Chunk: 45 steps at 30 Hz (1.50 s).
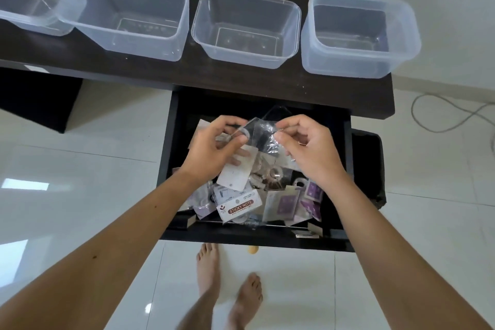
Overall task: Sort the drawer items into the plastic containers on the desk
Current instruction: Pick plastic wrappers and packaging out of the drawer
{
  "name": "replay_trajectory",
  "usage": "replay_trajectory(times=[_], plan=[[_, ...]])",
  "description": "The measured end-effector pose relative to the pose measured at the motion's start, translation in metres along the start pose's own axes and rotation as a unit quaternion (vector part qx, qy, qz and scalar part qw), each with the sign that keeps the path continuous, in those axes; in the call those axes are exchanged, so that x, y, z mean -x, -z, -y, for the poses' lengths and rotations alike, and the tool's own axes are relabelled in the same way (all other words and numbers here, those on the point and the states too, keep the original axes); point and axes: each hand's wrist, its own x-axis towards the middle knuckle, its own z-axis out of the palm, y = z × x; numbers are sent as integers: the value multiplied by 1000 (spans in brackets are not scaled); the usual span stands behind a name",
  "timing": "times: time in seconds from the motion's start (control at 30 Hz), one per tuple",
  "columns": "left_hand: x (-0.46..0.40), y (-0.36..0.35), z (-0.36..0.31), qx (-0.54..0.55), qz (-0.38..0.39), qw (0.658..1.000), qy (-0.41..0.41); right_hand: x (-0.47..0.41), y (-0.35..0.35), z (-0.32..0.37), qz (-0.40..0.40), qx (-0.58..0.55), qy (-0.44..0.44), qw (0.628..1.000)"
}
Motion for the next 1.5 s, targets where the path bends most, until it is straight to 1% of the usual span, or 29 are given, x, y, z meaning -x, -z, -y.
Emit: replay_trajectory(times=[0.1,0.23,0.4,0.47,0.53,0.67,0.73,0.77,0.83,0.97,1.07,1.13,1.27,1.33,1.4,1.47,1.5], plan=[[5,-5,0,12,18,999,24,-4,-16,-5,5,15,-17,1000],[8,-6,5,-17,31,999,34,-7,-30,-6,4,12,-6,1000],[15,13,8,-34,-27,999,16,-7,-39,-11,-17,17,-16,1000],[20,24,7,-64,-52,997,-8,-9,-44,-18,-8,51,-20,998],[25,29,5,-98,-61,993,-39,-11,-49,-24,10,114,-30,993],[30,29,11,-192,-27,978,-77,-15,-58,-26,50,180,-54,981],[31,28,17,-200,-25,976,-79,-14,-58,-23,56,195,-53,978],[32,27,18,-193,-29,978,-67,-14,-56,-21,55,193,-51,978],[34,25,19,-188,-45,980,-42,-10,-50,-17,50,165,-55,984],[35,22,21,-174,-79,982,-3,-1,-33,-11,44,52,-104,992],[36,19,19,-155,-106,982,26,4,-19,-10,19,-34,-101,994],[36,17,17,-146,-111,983,27,8,-8,-7,-19,-86,-90,992],[33,17,19,-135,-116,984,31,11,15,-6,-125,-111,-36,985],[32,16,20,-127,-112,985,29,12,23,-7,-147,-123,-25,981],[31,11,19,-124,-98,987,34,14,25,-8,-142,-128,-20,981],[30,5,17,-104,-71,991,43,17,21,-6,-111,-117,-24,987],[30,1,15,-77,-56,994,45,18,15,-6,-91,-99,-27,991]])
